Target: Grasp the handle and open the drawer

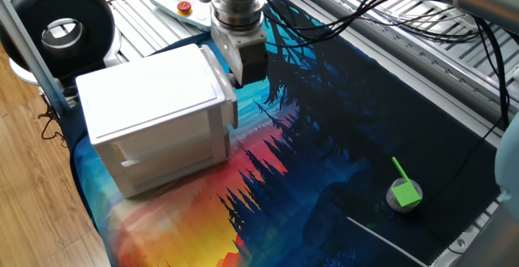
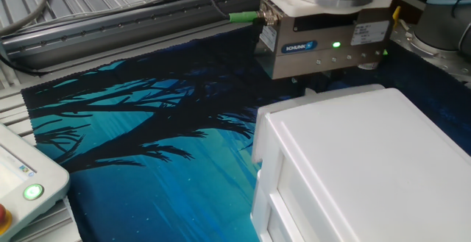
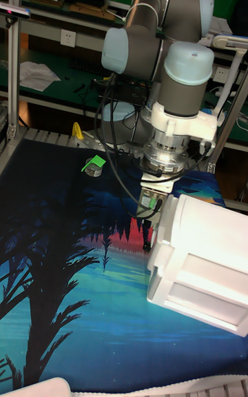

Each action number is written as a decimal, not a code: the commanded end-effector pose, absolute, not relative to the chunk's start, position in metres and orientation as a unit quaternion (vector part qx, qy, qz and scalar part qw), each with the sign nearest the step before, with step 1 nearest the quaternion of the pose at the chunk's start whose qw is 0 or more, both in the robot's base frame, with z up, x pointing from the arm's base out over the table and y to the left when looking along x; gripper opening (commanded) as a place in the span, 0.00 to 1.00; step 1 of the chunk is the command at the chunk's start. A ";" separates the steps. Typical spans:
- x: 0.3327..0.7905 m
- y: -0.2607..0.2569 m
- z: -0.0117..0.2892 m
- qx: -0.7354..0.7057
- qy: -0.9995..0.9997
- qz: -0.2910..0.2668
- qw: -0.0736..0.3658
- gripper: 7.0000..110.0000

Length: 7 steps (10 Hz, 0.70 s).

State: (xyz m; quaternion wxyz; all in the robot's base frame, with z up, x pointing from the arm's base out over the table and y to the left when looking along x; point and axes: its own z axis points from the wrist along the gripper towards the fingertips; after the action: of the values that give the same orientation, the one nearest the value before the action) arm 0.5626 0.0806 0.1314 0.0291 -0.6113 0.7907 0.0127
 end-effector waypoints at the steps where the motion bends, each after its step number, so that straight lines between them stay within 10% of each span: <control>1: 0.559 0.068 0.136 -0.615 0.787 0.019 0.030 0.00; 7: 0.551 0.046 0.131 -0.627 0.778 0.023 0.035 0.00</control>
State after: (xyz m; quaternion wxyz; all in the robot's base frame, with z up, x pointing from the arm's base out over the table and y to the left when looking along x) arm 0.5533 0.0520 0.1318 0.0283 -0.6247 0.7802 0.0177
